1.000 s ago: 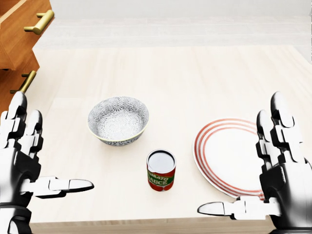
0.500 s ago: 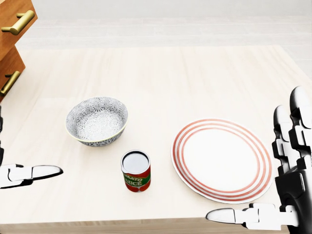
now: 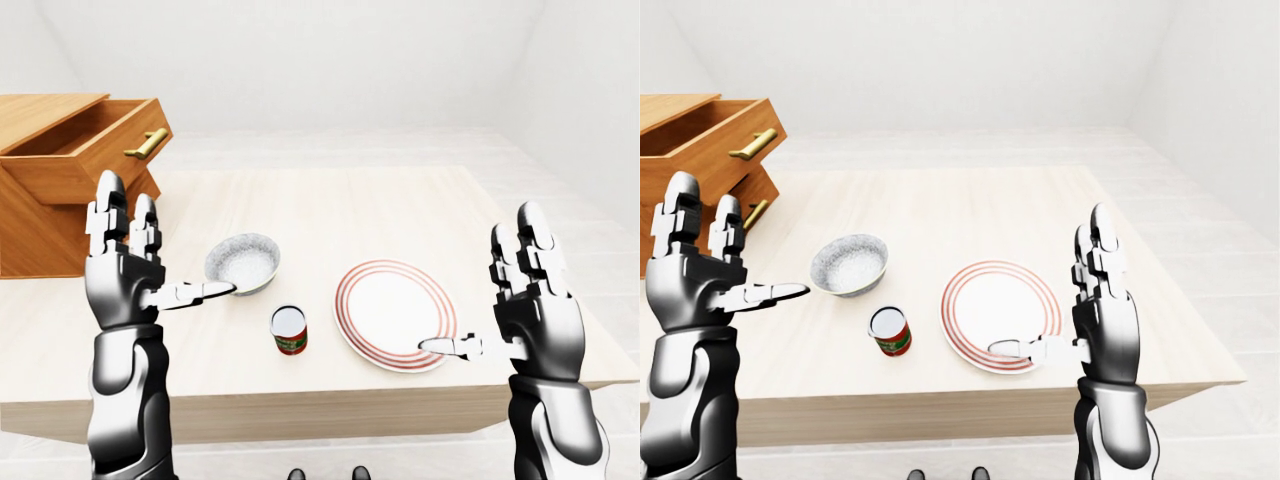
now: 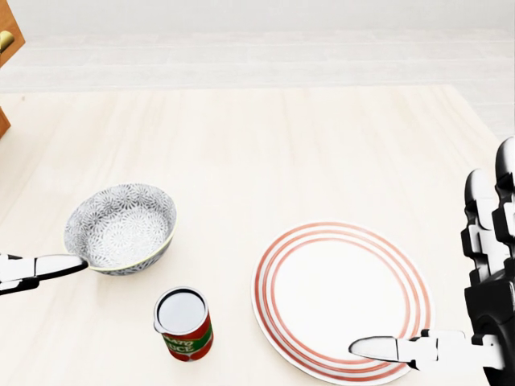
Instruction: Put the bowl on the plate.
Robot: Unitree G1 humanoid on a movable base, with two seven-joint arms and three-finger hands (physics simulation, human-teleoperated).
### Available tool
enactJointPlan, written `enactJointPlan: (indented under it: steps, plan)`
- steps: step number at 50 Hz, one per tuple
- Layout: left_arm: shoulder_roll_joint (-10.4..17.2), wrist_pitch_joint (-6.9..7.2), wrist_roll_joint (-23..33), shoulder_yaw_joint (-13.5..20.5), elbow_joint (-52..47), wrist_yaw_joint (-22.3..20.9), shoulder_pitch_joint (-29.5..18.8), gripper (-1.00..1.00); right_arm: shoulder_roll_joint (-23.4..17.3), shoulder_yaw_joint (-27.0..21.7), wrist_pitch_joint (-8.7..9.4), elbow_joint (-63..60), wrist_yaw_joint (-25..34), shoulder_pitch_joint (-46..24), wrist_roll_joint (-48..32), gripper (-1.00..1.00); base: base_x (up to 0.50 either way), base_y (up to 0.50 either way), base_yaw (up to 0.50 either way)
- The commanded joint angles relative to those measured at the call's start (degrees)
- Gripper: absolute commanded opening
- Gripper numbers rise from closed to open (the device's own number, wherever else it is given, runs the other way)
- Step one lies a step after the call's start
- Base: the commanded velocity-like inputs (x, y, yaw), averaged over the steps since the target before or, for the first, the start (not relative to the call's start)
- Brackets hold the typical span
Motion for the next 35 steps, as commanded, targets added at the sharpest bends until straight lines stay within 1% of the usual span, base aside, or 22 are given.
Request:
enactJointPlan:
  steps: [1, 11, 14, 19, 35]
  plan:
    - [0.40, 0.00, 0.21, -0.29, 1.75, 0.43, -0.43, 1.00, -0.13, -0.47, 0.00, 0.66, -0.46, -0.94, -0.08, 1.00, -0.01, 0.00, 0.00]
    - [0.41, 0.00, 0.36, -0.64, 2.89, 0.37, -0.51, 1.00, -0.41, 0.27, 0.00, 2.12, -0.73, -1.49, -0.90, 1.00, 0.00, 0.00, 0.00]
    - [0.60, 0.00, 0.21, -0.47, 3.47, 0.44, -0.88, 1.00, -0.47, 0.80, 0.00, 2.55, -0.84, -1.64, -1.14, 1.00, 0.00, -0.34, 0.00]
    - [0.51, 0.00, 0.24, -0.76, 3.25, -0.11, -0.17, 1.00, -0.78, 1.48, 0.00, 2.51, -0.81, -1.59, -1.56, 1.00, 0.00, -0.40, 0.00]
    - [0.55, 0.00, 0.58, -0.63, 2.78, -0.36, 0.01, 1.00, -1.01, 0.97, 0.00, 1.05, -0.59, -1.58, -1.60, 1.00, 0.00, 0.00, 0.00]
